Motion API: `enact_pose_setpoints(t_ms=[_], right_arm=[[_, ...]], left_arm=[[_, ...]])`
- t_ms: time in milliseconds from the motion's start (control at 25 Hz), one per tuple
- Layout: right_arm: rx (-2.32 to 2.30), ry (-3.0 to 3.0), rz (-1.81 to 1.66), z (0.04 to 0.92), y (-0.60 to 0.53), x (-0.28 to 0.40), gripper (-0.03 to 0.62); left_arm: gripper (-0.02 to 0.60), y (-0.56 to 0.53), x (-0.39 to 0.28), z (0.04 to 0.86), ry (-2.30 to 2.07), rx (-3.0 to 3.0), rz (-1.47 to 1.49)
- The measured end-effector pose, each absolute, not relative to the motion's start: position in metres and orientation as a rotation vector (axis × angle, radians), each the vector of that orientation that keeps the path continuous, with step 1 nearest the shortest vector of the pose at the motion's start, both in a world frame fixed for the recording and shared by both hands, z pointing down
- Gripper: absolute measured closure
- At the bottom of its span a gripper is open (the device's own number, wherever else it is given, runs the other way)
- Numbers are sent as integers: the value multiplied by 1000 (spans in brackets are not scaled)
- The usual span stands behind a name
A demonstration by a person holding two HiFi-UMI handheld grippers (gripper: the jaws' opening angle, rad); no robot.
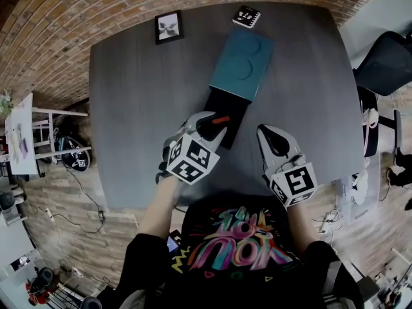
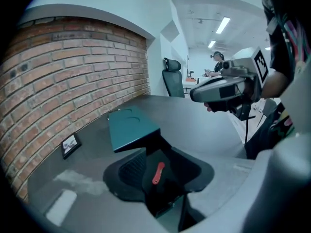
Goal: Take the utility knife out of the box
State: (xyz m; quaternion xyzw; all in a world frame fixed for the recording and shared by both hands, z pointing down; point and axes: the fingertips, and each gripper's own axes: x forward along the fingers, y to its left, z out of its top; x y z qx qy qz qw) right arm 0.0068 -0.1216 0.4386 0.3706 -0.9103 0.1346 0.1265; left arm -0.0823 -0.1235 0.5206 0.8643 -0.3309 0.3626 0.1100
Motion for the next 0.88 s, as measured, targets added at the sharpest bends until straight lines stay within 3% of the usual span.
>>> enact_pose_setpoints(t_ms=[400, 880], right_arm=[[1061, -2618, 428, 457, -110, 9, 595], [1118, -2582, 473, 469, -107, 23, 595]], left_arm=[[394, -129, -71, 560, -782, 2520, 1268], [393, -138, -71, 605, -560, 2458, 1603]])
